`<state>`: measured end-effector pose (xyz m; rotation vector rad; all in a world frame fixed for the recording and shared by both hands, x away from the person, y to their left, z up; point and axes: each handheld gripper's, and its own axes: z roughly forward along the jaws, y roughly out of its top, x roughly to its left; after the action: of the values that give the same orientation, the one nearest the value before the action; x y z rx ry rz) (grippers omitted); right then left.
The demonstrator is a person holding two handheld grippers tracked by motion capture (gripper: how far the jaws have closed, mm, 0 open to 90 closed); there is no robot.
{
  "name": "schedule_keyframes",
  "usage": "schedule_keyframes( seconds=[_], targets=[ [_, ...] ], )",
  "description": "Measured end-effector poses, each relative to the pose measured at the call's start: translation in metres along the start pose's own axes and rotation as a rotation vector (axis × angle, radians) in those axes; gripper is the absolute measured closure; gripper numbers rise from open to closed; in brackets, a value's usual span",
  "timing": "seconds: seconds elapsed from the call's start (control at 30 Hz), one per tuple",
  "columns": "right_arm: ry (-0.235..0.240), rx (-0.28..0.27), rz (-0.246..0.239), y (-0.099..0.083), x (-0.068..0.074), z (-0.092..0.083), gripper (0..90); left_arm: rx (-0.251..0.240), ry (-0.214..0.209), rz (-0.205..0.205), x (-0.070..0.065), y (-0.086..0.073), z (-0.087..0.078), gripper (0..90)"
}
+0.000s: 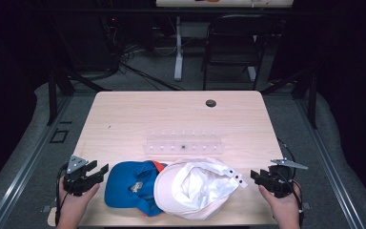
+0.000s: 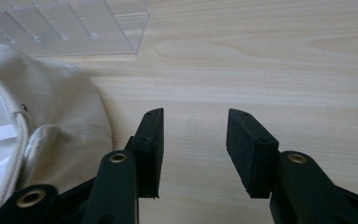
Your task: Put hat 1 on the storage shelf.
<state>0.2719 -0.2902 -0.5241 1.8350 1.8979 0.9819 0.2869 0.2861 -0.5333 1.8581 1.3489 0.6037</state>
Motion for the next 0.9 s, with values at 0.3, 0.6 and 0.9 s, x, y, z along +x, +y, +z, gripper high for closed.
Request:
schedule_keyframes(
  seconds=[0.3, 0.6, 0.9],
  targets=[
    [0.035, 0.176, -0.015, 0.032, 0.007, -0.01, 54.9, 0.005, 0.005, -0.008, 0.001, -0.002, 0.001, 50.1],
    [0.111, 0.292, 0.013, 0.056, 0.016, -0.024, 52.7, 0.014, 0.013, -0.005, 0.004, -0.004, 0.002, 48.7],
    [0.171, 0.375, 0.025, 0.069, 0.024, -0.025, 51.5, 0.005, 0.019, -0.018, 0.005, -0.005, 0.0, 48.4]
  ],
)
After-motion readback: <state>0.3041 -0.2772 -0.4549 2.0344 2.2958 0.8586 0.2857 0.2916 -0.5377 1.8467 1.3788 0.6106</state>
